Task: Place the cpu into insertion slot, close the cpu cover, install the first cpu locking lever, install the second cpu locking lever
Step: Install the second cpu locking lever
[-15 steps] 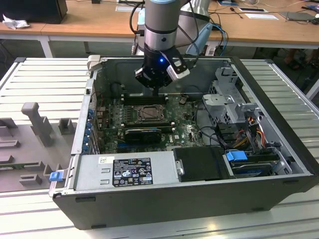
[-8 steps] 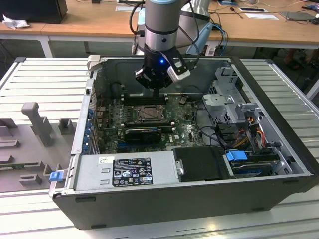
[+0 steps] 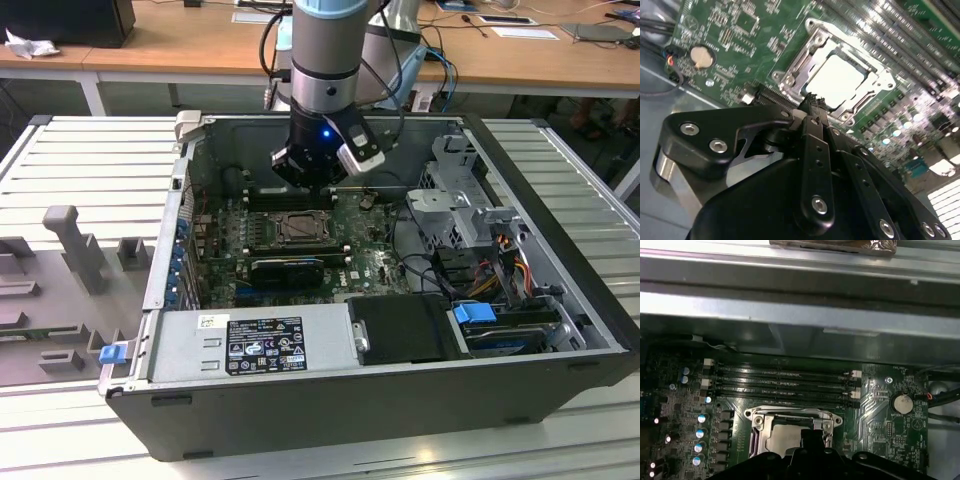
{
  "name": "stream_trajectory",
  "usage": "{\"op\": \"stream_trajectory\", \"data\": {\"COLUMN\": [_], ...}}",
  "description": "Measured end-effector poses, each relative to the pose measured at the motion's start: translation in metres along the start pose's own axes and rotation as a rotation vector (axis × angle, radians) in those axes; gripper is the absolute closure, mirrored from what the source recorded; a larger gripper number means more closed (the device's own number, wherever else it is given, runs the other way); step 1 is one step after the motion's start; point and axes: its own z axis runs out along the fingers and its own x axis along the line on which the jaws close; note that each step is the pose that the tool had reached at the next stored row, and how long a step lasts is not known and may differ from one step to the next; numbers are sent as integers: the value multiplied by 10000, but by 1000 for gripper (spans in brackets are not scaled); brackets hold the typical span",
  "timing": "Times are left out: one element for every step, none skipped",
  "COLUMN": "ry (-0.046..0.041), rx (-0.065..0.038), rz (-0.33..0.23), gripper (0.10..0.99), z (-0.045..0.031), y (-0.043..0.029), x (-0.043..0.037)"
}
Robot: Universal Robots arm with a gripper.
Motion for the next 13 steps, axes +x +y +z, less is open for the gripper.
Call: {"op": "stream_trajectory", "data": {"ry": [0,0,0,0,-2,-1,-3,-2,-2,-2,-2,-3,-2], "rx": [0,-2,-6,-12,-18,-21,-24,-25,-26,-28,-30,-32,-32], "rz": [-1,-1,-2,-1,1,0,0,0,-2,-2,0,0,0], "gripper": [980,980,980,980,980,980,980,980,980,980,980,980,980], "z": [2,3,4,2,-1,-4,-7,-10,-15,-18,-24,-25,-26], "y": [-32,-57,-87,-124,-173,-213,-253,-290,-343,-384,-455,-493,-522], "x": [2,6,10,16,23,29,34,38,42,46,53,56,61]}}
